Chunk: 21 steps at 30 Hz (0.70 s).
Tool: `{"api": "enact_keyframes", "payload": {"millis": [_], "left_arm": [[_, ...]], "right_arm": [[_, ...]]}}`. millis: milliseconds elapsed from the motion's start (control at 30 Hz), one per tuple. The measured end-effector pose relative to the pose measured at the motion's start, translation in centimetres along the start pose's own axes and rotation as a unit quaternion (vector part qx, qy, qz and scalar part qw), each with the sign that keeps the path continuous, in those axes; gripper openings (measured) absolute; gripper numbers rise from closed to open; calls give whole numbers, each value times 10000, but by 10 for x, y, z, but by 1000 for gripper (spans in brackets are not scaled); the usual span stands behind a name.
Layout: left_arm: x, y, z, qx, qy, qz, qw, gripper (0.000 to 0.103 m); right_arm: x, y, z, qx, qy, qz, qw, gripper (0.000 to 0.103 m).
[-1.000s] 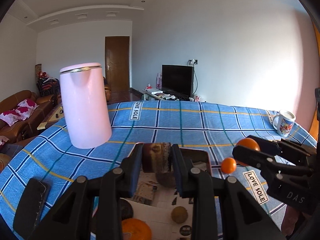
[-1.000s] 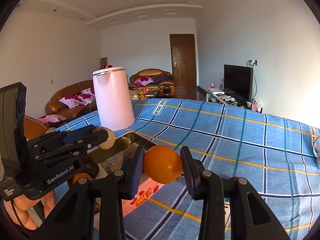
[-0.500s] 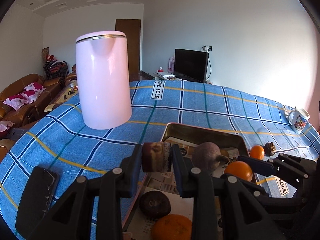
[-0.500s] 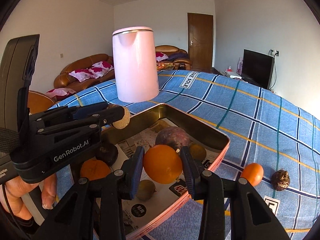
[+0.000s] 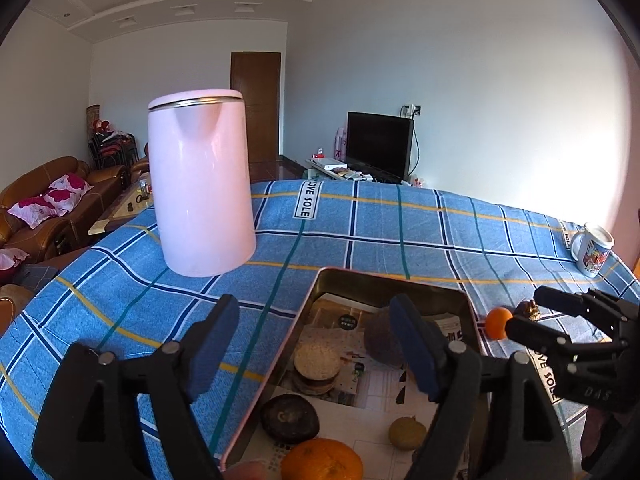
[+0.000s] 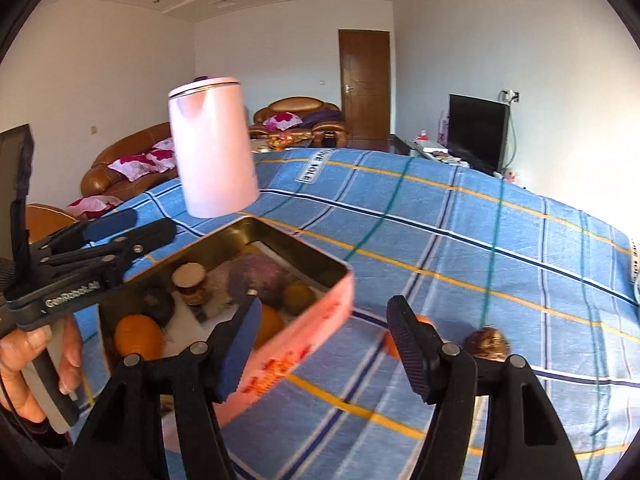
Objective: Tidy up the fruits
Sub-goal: 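Open the left tool over the tin to drop the cake roll, then grasp the brown pastry with the left tool while the right tool holds the orange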
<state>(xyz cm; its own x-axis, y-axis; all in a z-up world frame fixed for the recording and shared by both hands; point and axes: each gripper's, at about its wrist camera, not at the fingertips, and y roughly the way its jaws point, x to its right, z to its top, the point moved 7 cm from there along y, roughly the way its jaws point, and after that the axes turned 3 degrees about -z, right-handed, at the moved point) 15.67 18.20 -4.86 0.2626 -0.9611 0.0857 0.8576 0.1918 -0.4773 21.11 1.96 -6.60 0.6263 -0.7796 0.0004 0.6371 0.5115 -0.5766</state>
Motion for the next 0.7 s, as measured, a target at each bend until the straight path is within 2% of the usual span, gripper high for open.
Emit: {"api": "enact_keyframes", "payload": {"millis": [67, 167, 500, 667, 700], "left_arm": [[6, 0, 1, 23, 20, -45, 10000, 88], [14, -1, 2, 29, 68, -77, 9999, 91], [25, -6, 11, 87, 185, -86, 9998, 94], [39, -5, 14, 50, 293, -120, 9995, 94], [43, -6, 15, 57, 323, -132, 9994, 94]], "right_arm": [[21, 4, -2, -152, 34, -255, 9996, 66], [40, 18, -8, -455, 4, -482, 9978, 66], [40, 53, -14, -990, -214, -594, 9931, 65], [44, 66, -22, -1375, -135, -438, 9894, 39], [45, 66, -22, -1382, -140, -425, 9894, 39]]}}
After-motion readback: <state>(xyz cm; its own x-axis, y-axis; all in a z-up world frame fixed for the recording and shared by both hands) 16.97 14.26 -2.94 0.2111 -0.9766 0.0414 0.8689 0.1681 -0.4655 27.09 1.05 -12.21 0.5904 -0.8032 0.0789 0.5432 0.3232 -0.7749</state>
